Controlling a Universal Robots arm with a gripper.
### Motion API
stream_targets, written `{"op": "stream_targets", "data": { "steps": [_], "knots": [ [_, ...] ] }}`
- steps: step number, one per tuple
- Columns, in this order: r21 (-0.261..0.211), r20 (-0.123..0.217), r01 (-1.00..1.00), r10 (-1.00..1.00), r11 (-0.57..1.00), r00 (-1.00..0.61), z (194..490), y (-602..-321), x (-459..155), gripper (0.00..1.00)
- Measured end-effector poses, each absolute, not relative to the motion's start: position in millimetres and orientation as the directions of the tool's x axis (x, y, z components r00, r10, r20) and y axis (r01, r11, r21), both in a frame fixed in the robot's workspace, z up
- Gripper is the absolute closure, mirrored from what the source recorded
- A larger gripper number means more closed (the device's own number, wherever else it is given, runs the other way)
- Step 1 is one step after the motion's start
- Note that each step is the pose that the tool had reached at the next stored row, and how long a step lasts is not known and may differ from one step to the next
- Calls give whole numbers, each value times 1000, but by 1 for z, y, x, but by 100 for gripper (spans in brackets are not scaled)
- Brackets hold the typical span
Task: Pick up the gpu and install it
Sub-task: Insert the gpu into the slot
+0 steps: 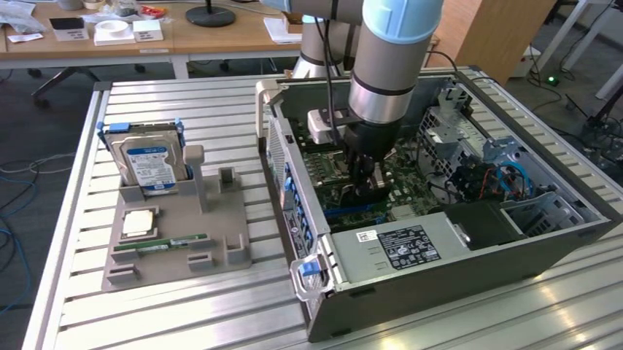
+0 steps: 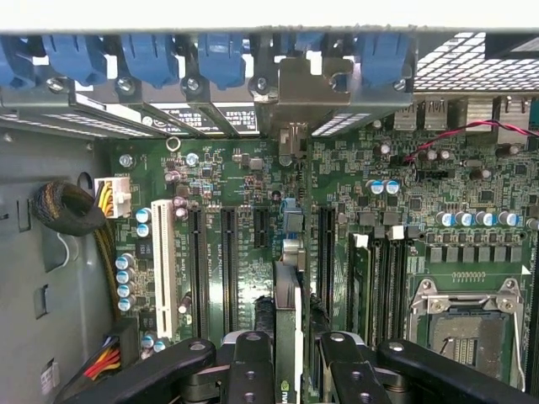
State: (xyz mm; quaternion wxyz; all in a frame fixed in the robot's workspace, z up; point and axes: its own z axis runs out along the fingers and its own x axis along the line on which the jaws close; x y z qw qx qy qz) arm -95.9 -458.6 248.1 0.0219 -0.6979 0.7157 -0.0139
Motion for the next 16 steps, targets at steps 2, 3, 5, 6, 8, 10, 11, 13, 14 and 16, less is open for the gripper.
{"op": "stream_targets", "data": {
  "steps": [2, 3, 5, 6, 8, 10, 11, 13, 14, 16],
  "knots": [
    [-50, -12, -998, -1000, 25, -25, 248, -459, -96, 74],
    [-50, -12, -998, -1000, 25, -25, 248, -459, -96, 74],
    [-51, -13, -998, -1000, 26, -25, 248, -459, -96, 74],
    [-51, -16, -998, -1000, 26, -25, 248, -458, -96, 74],
    [-51, -18, -998, -1000, 26, -25, 248, -458, -96, 74],
    [-50, -17, -998, -1000, 26, -25, 248, -459, -96, 74],
    [-50, -17, -998, -1000, 26, -25, 248, -459, -96, 74],
    [-50, -17, -998, -1000, 26, -25, 247, -459, -96, 74],
    [-50, -17, -998, -1000, 26, -25, 247, -459, -96, 74],
    [-50, -17, -998, -1000, 25, -25, 247, -459, -96, 74]
  ]
}}
